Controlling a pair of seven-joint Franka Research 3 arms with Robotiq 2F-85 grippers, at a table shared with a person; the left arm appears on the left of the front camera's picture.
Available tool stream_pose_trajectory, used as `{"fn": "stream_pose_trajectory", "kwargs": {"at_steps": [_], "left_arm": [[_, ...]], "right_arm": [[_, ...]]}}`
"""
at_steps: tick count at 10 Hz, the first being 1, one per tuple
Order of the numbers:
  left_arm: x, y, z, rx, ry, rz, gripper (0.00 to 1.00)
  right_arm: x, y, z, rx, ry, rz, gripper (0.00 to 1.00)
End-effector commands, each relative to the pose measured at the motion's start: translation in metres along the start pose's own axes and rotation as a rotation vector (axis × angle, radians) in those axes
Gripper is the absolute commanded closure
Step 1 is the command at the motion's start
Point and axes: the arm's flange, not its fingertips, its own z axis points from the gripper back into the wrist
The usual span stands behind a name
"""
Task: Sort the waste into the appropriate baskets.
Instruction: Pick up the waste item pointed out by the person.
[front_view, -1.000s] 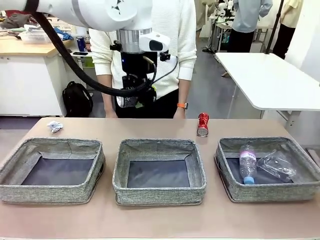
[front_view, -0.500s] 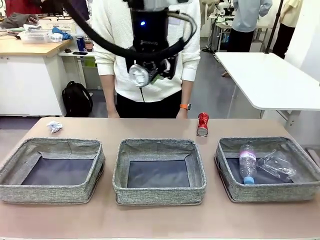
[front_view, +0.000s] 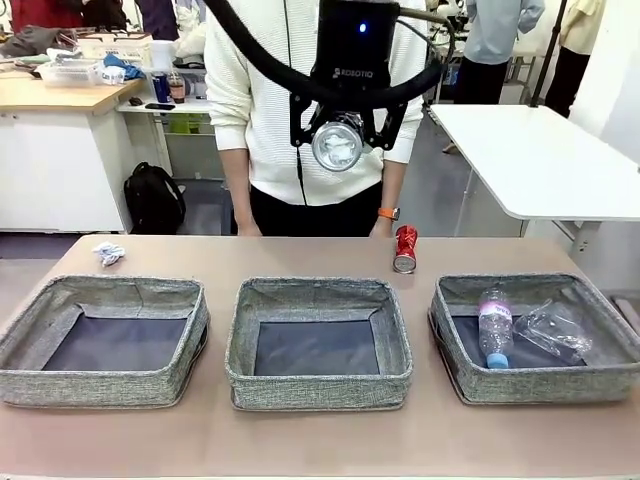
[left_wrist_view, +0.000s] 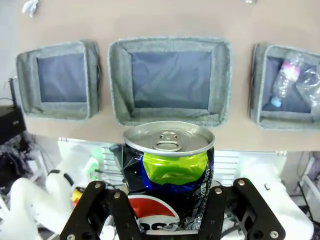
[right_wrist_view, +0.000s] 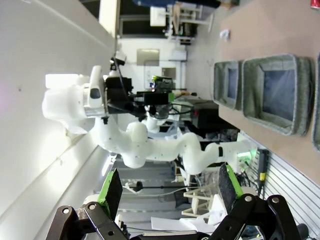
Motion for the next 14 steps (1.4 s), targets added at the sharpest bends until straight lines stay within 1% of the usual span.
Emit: {"fn": "stream_pose_trajectory", "kwargs": {"at_steps": [1,2,3,4,5,6,8,9,11,12,13,14], "left_arm": [[0.013,-0.007,0.021,0.017,0.023,-0.046,1.00],[0.014,-0.005,0.024,0.048,0.037,-0.059,1.00],[0.017,0.000,0.028,0.046,0.071,-0.101,1.00],[0.020,0.007,0.033,0.090,0.078,-0.098,1.00],[0.021,0.016,0.037,0.099,0.095,-0.097,1.00],[0.020,0.026,0.043,0.084,0.095,-0.074,1.00],[0.015,0.040,0.053,0.036,0.048,-0.037,1.00],[0.014,0.044,0.056,-0.002,0.029,-0.028,1.00],[0.014,0.052,0.065,-0.108,-0.009,0.028,1.00],[0.015,0.055,0.068,-0.136,-0.011,0.047,1.00],[0.015,0.056,0.066,-0.148,0.006,0.054,1.00],[0.021,0.046,0.075,-0.092,-0.010,0.014,1.00]], "right_arm": [[-0.003,-0.001,0.001,-0.005,0.011,0.015,0.00],[-0.003,-0.001,0.001,-0.005,0.011,0.015,0.00],[-0.003,-0.001,0.001,-0.005,0.011,0.015,0.00],[-0.003,-0.001,0.001,-0.005,0.011,0.015,0.00],[-0.003,-0.001,0.001,-0.005,0.011,0.015,0.00],[-0.003,-0.001,0.001,-0.005,0.011,0.015,0.00],[-0.003,-0.001,0.001,-0.005,0.011,0.015,0.00],[-0.003,-0.001,0.001,-0.005,0.011,0.015,0.00],[-0.003,-0.001,0.001,-0.005,0.011,0.015,0.00],[-0.003,-0.001,0.001,-0.005,0.011,0.015,0.00],[-0.003,-0.001,0.001,-0.005,0.011,0.015,0.00],[-0.003,-0.001,0.001,-0.005,0.011,0.015,0.00]]}}
